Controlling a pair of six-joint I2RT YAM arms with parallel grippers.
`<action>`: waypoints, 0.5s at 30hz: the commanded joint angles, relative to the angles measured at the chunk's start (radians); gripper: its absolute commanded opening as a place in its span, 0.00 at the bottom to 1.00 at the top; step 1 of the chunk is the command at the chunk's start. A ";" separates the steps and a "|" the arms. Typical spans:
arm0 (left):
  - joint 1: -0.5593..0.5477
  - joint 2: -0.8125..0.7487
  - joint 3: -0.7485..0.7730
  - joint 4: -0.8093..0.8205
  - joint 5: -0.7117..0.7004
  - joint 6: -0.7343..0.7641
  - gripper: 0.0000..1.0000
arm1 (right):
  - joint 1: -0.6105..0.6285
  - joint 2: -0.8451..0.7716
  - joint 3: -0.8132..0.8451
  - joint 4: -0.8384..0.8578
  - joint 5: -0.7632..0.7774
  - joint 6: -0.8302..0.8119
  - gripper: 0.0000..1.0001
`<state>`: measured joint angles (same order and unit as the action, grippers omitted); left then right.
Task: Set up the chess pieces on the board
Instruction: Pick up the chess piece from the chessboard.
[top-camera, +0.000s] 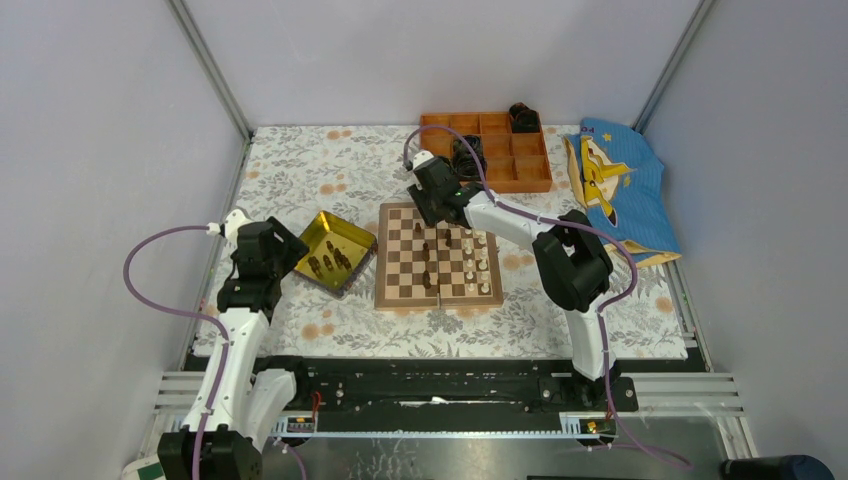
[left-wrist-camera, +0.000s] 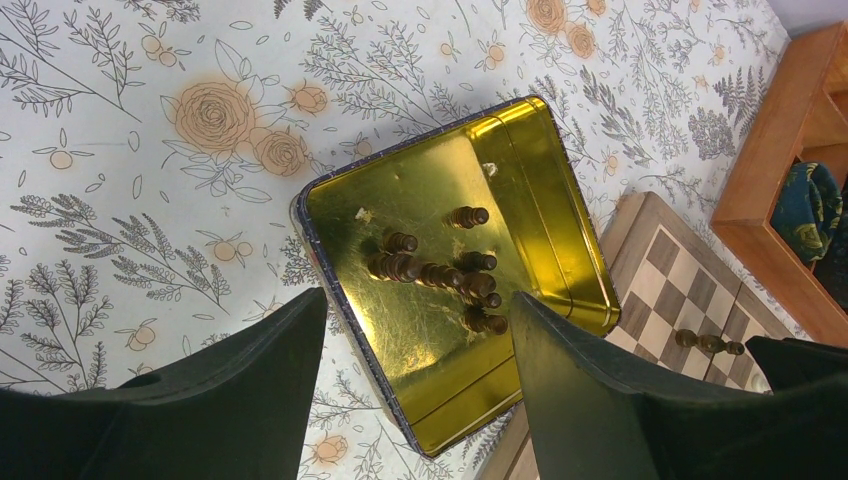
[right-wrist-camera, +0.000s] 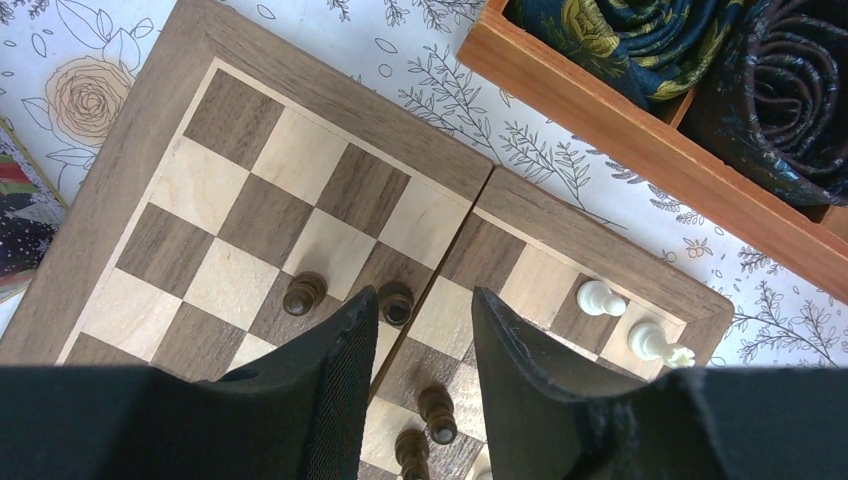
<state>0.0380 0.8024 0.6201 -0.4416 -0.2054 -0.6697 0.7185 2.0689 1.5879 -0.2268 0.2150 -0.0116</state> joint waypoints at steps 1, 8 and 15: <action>0.000 -0.003 -0.006 0.048 0.012 0.023 0.75 | -0.008 -0.054 0.000 0.014 -0.031 0.037 0.46; -0.001 -0.004 -0.008 0.049 0.012 0.022 0.75 | -0.010 -0.039 0.002 0.002 -0.053 0.050 0.42; -0.002 -0.003 -0.008 0.049 0.014 0.021 0.75 | -0.011 -0.034 -0.011 -0.003 -0.060 0.058 0.40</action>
<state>0.0380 0.8024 0.6201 -0.4416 -0.2050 -0.6670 0.7143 2.0689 1.5787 -0.2279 0.1699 0.0288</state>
